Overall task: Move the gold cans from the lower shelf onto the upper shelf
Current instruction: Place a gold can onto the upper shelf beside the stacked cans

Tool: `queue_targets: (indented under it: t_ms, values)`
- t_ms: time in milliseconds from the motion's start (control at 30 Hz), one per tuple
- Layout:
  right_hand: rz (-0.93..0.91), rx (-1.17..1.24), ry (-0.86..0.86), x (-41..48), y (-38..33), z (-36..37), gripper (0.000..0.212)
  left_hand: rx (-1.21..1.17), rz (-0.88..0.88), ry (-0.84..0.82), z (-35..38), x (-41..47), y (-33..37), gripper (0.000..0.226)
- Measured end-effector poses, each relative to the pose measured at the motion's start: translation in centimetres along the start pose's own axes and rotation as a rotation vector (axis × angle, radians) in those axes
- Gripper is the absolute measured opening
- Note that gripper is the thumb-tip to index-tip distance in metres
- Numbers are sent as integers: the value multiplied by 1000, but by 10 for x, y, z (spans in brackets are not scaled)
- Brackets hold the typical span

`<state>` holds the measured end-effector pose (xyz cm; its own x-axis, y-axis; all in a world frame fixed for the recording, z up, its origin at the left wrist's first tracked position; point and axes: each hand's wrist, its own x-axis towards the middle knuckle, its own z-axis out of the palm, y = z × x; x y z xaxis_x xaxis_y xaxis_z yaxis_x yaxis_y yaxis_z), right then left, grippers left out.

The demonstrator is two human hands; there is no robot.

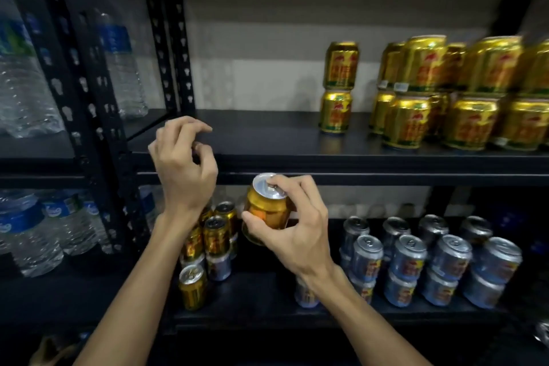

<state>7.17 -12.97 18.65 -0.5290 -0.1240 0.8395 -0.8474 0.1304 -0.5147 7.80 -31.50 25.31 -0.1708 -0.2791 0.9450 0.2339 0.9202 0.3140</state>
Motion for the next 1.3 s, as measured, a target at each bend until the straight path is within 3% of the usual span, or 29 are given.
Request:
queue_targets:
  t_ms: [167, 400, 900, 1133, 1300]
  values:
    - [-89, -137, 180, 57, -14, -51, 51, 54, -86, -244, 25, 17, 7, 23]
    - [34, -370, 235, 127, 8, -89, 53, 294, -207, -426, 36, 23, 21, 20]
    - [176, -488, 180, 133, 42, -71, 62, 336, -299, -404, 33, 21, 28, 21]
    - [263, -519, -5, 131, 41, -70, 77, 349, -295, -387, 36, 20, 24, 20]
    - [247, -545, -42, 130, 43, -70, 89, 457, -321, -555, 38, 36, 23, 27]
